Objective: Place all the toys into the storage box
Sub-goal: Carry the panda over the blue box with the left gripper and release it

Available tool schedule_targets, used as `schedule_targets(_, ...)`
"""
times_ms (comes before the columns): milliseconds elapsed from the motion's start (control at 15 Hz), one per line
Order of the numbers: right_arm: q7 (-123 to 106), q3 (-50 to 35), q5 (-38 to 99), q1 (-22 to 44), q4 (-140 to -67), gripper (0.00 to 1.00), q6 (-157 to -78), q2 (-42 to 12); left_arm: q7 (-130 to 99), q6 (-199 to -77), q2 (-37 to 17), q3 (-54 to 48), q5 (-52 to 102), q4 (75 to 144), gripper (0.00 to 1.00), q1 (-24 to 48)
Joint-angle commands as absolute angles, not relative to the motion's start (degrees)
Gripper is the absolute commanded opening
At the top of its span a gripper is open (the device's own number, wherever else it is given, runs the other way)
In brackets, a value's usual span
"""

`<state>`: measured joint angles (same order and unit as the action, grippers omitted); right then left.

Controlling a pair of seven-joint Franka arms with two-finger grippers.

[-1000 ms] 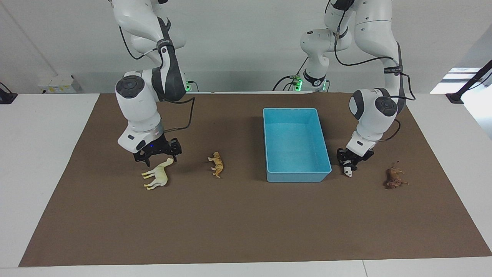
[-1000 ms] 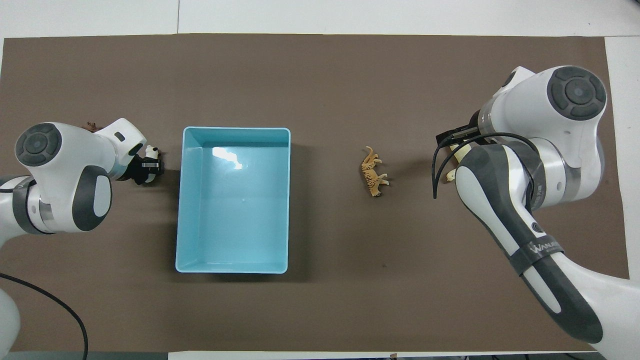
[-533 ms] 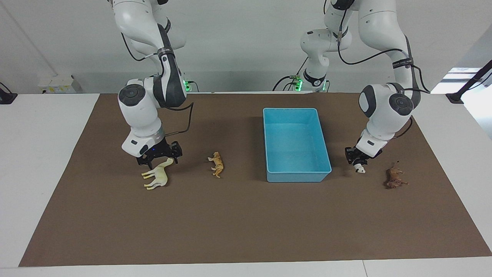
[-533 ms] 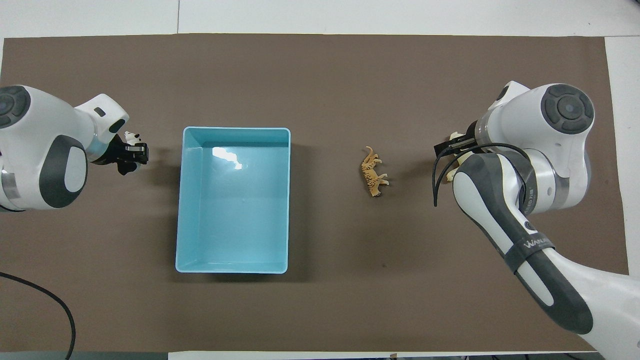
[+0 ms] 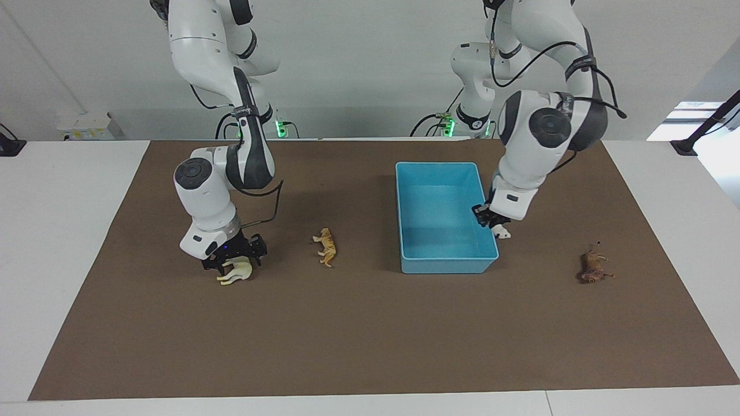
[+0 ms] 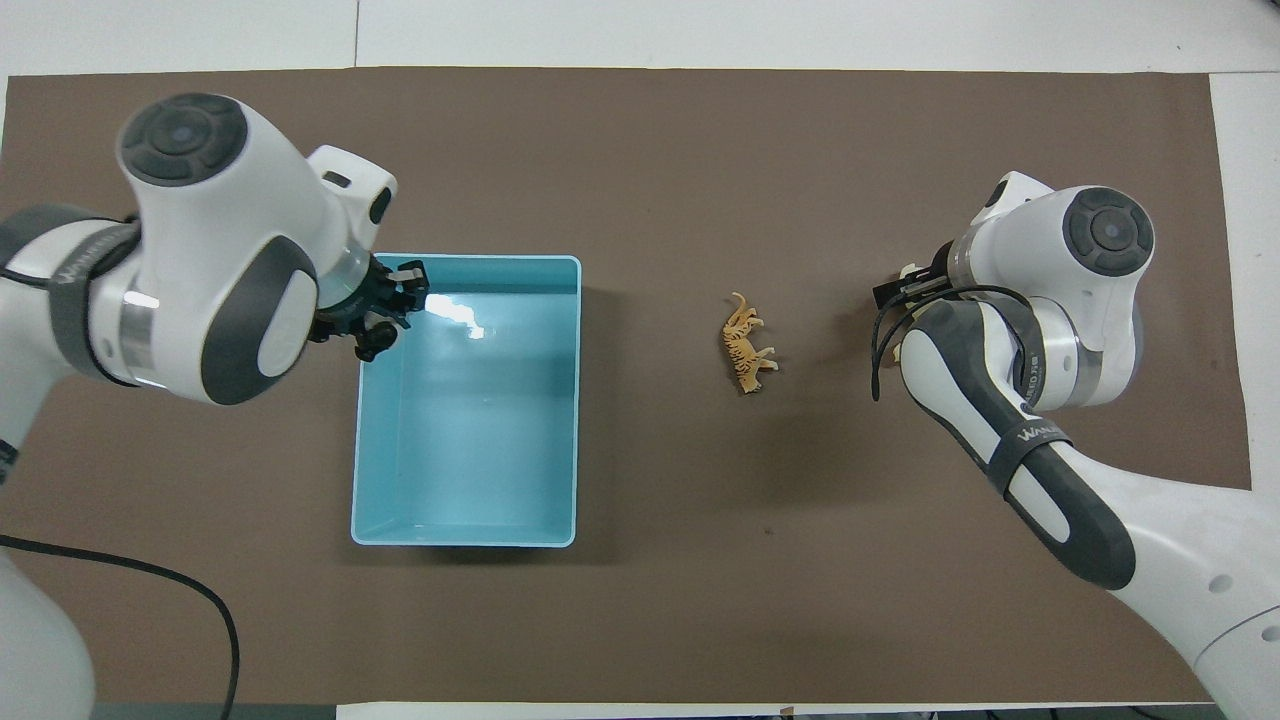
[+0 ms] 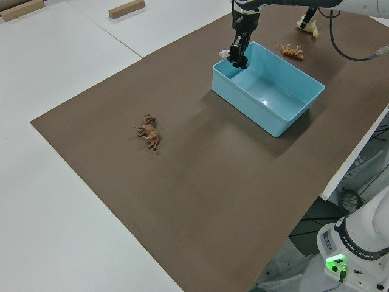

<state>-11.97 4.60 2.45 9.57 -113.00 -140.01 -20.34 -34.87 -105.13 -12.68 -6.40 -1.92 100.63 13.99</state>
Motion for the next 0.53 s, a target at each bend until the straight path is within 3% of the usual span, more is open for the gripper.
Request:
schedule_targets(0, -14.1, 4.4, 3.6, 9.5, -114.4, 0.89, -142.7, -20.2, -35.2, -107.0, -9.2, -5.4, -2.3, 106.3, 1.00, 15.2)
schedule_targets(67, -14.9, 4.4, 3.6, 9.5, -115.2, 0.69, -143.7, -20.2, -34.9, -106.6, -9.2, -5.4, -2.5, 105.3, 1.00, 14.6)
schedule_targets(133, -15.2, 4.4, 3.6, 9.5, -115.9, 0.38, -144.3, -20.0, -33.6, -105.9, -8.9, -4.8, -2.7, 104.2, 1.00, 14.0)
schedule_targets(200, -15.1, 4.4, 3.6, 9.5, -116.3, 0.00, -144.3, -20.0, -30.2, -105.2, -8.8, -4.6, -2.9, 103.1, 1.00, 11.8)
schedule_targets(467, -15.2, 4.4, 3.6, 10.1, -116.1, 0.00, -143.9, -20.0, -9.5, -113.5, -9.1, -4.4, -4.3, 104.1, 1.00, -0.6)
